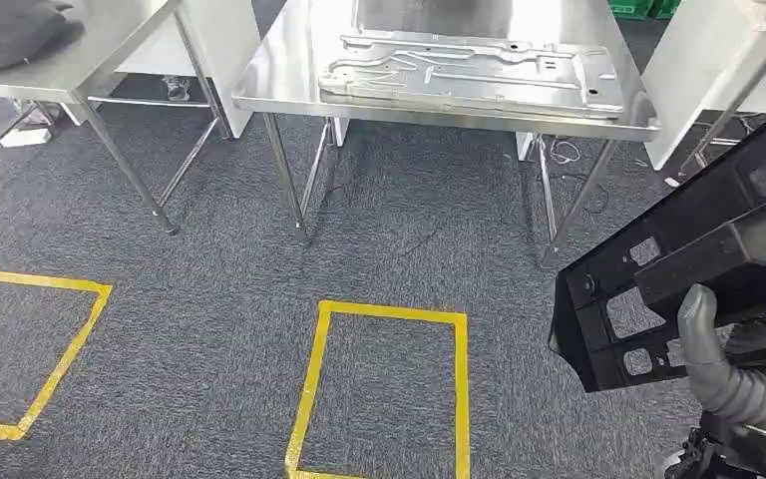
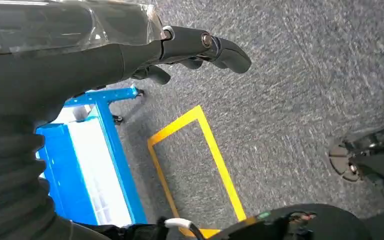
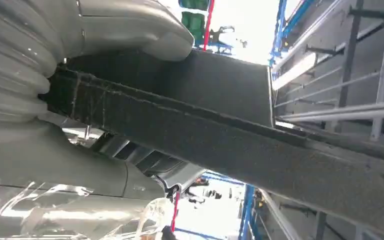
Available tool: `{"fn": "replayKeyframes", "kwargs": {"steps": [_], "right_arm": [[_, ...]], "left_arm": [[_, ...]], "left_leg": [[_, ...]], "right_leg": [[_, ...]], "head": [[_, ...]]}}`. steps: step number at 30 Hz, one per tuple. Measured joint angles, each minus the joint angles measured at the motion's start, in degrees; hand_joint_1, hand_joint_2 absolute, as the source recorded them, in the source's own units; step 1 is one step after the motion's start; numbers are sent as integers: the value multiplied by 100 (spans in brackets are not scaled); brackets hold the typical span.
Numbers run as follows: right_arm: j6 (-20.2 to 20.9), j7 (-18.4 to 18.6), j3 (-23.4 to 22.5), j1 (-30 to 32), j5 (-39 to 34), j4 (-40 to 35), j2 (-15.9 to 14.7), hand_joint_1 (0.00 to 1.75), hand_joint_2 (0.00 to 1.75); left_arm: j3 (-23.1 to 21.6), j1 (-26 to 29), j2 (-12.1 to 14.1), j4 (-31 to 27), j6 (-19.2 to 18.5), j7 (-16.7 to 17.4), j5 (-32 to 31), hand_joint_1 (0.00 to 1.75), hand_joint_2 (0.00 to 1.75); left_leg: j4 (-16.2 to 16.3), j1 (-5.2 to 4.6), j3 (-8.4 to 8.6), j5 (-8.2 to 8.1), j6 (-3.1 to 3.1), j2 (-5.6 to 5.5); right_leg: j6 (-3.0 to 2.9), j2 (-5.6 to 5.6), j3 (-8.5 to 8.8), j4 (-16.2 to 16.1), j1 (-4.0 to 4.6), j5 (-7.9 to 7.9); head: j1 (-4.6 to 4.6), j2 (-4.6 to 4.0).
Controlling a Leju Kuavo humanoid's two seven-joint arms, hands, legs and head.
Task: Take the parts from the cabinet and place them on the table.
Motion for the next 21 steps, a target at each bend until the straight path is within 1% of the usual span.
{"fn": "replayKeyframes", "kwargs": {"steps": [1,2,3,4,5,6,7,8,9,10,11,12,13,14,15,16,17,18,19,20,21], "right_arm": [[0,0,0,0,0,0,0,175,175],[0,0,0,-1,2,0,-2,175,175],[0,0,0,-1,2,0,-2,175,175],[0,7,4,2,2,4,-4,175,175],[0,15,9,-2,9,4,4,175,175],[0,29,9,-19,13,2,-9,175,175],[0,24,9,-20,24,2,-7,175,175],[0,24,9,-24,26,2,-9,175,175],[0,24,11,-40,33,0,-9,175,175],[0,24,13,-41,39,0,-7,175,175],[0,24,18,-40,42,0,-4,175,175],[0,24,17,-50,42,0,-4,175,175],[0,24,17,-50,53,0,-4,175,175],[0,24,17,-47,55,2,-4,175,175],[0,24,24,-47,59,2,-4,175,175],[0,24,26,-47,68,2,-4,175,175],[0,24,26,-59,76,0,-4,175,175],[0,26,26,-70,94,0,-4,175,175],[0,26,26,-68,114,2,-4,175,175],[0,37,28,-89,118,2,-2,175,175],[0,37,31,-90,125,2,-4,175,175]], "left_arm": [[0,2,-4,0,0,0,0,0,175],[0,1,-13,0,-2,0,2,0,175],[0,1,-15,0,0,0,4,0,175],[0,-2,-24,0,0,-2,9,0,175],[0,-12,-24,0,2,-13,11,0,175],[0,-17,-28,0,0,-17,11,0,175],[2,-12,-28,0,2,-17,11,0,175],[2,-12,-24,0,2,-17,11,0,175],[2,-16,-7,0,9,-17,11,0,175],[2,-26,-17,0,9,-17,11,0,175],[2,-39,-17,0,9,-17,11,0,175],[2,-44,-15,0,9,-17,13,0,175],[2,-37,-11,0,9,-20,11,0,175],[4,-24,-9,0,7,-17,13,0,175],[4,-13,-9,0,9,-20,13,0,175],[4,-18,-9,0,2,-20,11,0,175],[2,-11,-9,0,0,-20,11,0,175],[2,0,-9,0,0,-22,9,0,175],[2,13,-4,4,0,-20,9,0,175],[2,9,9,4,0,-20,6,0,175],[2,6,9,4,-4,-26,9,0,175]], "left_leg": [[0,-11,90,-62,-2,-16],[0,-16,207,-145,-8,-29],[-2,-18,289,-217,-20,-35],[14,-40,345,-296,-44,-51],[-15,-49,372,-355,-73,-66],[-43,-51,383,-397,-112,-65],[-2,-55,476,-356,-140,-62],[7,-61,487,-376,-140,-64],[146,-74,453,-387,-162,-40],[478,-53,281,-432,-227,-16],[915,-16,-10,-550,-285,-10],[1386,24,-349,-750,-323,-6],[1779,50,-655,-950,-354,-1],[1957,71,-842,-1018,-380,6],[1858,88,-913,-929,-382,10],[1542,88,-862,-715,-371,14],[1057,81,-736,-382,-333,15],[512,49,-591,18,-264,30],[155,17,-543,378,-183,75],[152,-42,-546,234,-157,70],[80,-52,-490,211,-131,73]], "right_leg": [[-38,1,15,-271,18,171],[-65,4,103,-768,34,553],[-84,13,194,-1230,50,991],[-107,17,227,-1555,67,1437],[-128,9,264,-1543,76,1196],[-140,18,302,-1575,107,1281],[-197,28,317,-1610,77,1289],[-222,23,400,-1621,38,1287],[-248,15,487,-1648,14,1257],[-289,-10,542,-1648,-10,1212],[-290,-3,565,-1648,-15,1174],[-286,-7,588,-1648,-22,1135],[-270,-2,619,-1648,-33,1088],[-265,-2,663,-1648,-36,1047],[-250,2,729,-1648,-39,993],[-236,4,801,-1648,-39,942],[-222,3,886,-1648,-33,887],[-213,1,964,-1661,-29,831],[-208,-1,976,-1680,-42,797],[-163,28,1025,-1723,-30,767],[-119,22,1051,-1771,-49,739]], "head": [[0,0],[2,0],[0,0],[2,-2],[11,0],[4,-2],[11,0],[9,0],[11,0],[-2,-2],[0,0],[0,0],[-2,0],[-2,0],[-2,0],[-2,0],[-2,-2],[-2,0],[-2,-2],[-2,-2],[-5,0]]}}
